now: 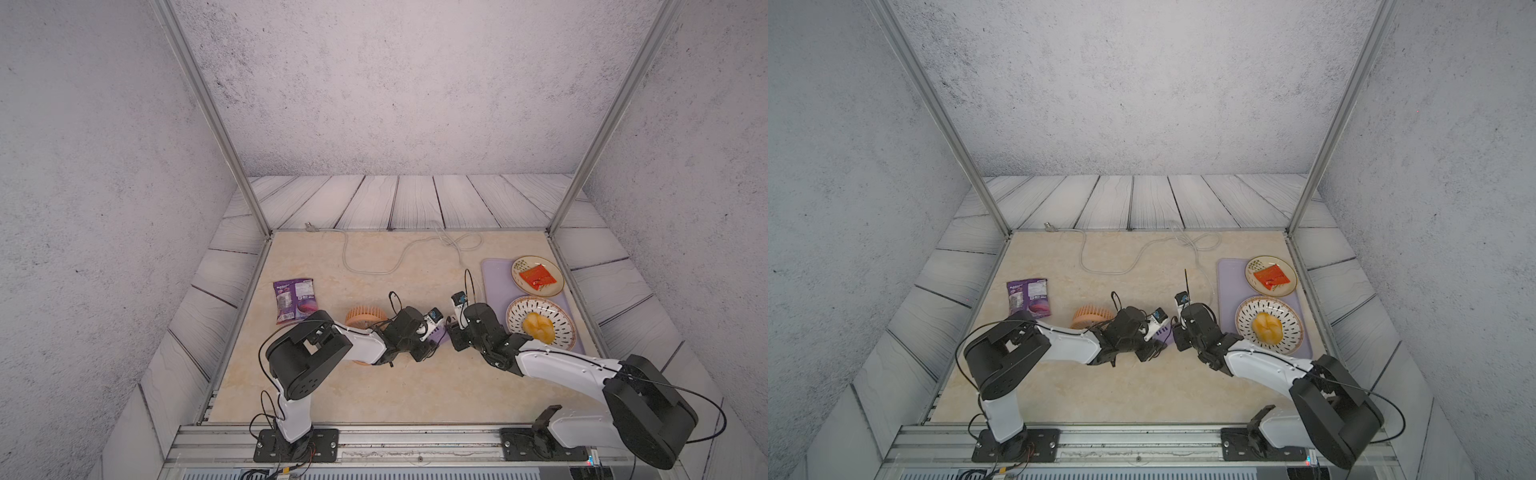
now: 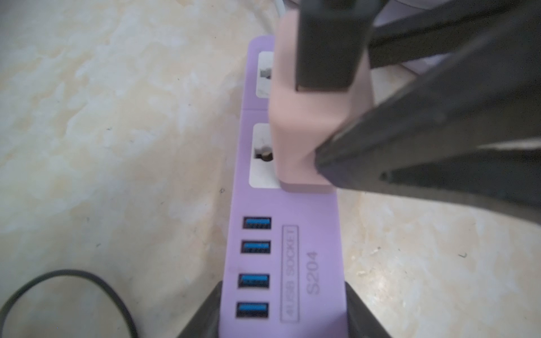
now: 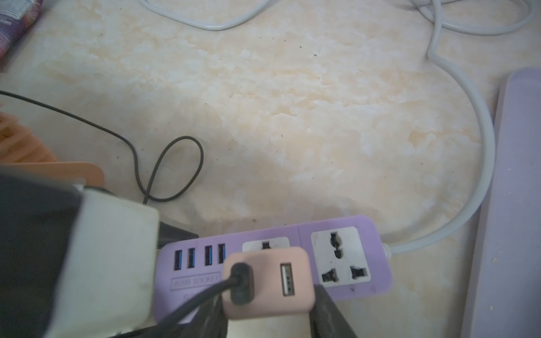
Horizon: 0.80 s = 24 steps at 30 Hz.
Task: Unplug the desk fan from the power strip
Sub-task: Remove the plug from the socket.
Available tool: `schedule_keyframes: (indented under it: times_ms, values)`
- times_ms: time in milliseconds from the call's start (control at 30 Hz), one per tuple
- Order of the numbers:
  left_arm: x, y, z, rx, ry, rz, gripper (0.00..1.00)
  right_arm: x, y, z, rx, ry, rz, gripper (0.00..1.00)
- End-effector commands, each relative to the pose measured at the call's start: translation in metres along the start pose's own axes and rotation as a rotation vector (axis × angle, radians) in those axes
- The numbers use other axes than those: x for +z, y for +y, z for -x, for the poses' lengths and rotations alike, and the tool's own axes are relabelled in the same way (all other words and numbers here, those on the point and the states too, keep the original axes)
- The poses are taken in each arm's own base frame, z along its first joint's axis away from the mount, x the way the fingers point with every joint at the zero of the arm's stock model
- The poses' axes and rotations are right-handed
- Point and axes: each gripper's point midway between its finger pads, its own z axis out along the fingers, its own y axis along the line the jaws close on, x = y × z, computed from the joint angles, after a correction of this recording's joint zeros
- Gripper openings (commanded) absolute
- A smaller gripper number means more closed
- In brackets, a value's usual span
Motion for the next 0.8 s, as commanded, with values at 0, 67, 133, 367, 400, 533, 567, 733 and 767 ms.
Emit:
schedule_keyframes:
  times_ms: [0, 67, 133, 367, 400, 533, 567, 733, 767]
  values:
    - [0.000, 0.006, 0.018, 0.004, -0.042, 0.025, 0.00, -0.004, 0.018, 0.015, 0.033, -0.030, 0.073, 0.14]
    - [-0.001, 0.006, 0.018, 0.006, -0.042, 0.026, 0.00, -0.007, 0.017, 0.018, 0.055, -0.041, 0.075, 0.13]
    - [-0.001, 0.006, 0.017, 0.006, -0.041, 0.026, 0.00, -0.008, 0.012, 0.019, 0.089, -0.040, 0.077, 0.13]
    - [-0.002, 0.007, 0.016, 0.006, -0.038, 0.032, 0.00, -0.006, -0.002, 0.012, 0.173, -0.024, 0.101, 0.13]
    - [-0.002, 0.007, 0.016, 0.007, -0.036, 0.033, 0.00, -0.006, -0.001, 0.012, 0.166, -0.021, 0.106, 0.13]
    - [-0.001, 0.007, 0.016, 0.005, -0.037, 0.031, 0.00, -0.006, 0.002, 0.012, 0.145, -0.003, 0.118, 0.13]
    - [0.000, 0.007, 0.017, 0.004, -0.038, 0.030, 0.00, -0.005, 0.003, 0.012, 0.139, 0.001, 0.119, 0.13]
    - [0.000, 0.006, 0.018, 0.004, -0.040, 0.029, 0.00, -0.005, 0.003, 0.011, 0.112, 0.010, 0.107, 0.13]
    - [0.001, 0.006, 0.018, 0.004, -0.041, 0.028, 0.00, -0.005, 0.004, 0.011, 0.101, 0.015, 0.106, 0.13]
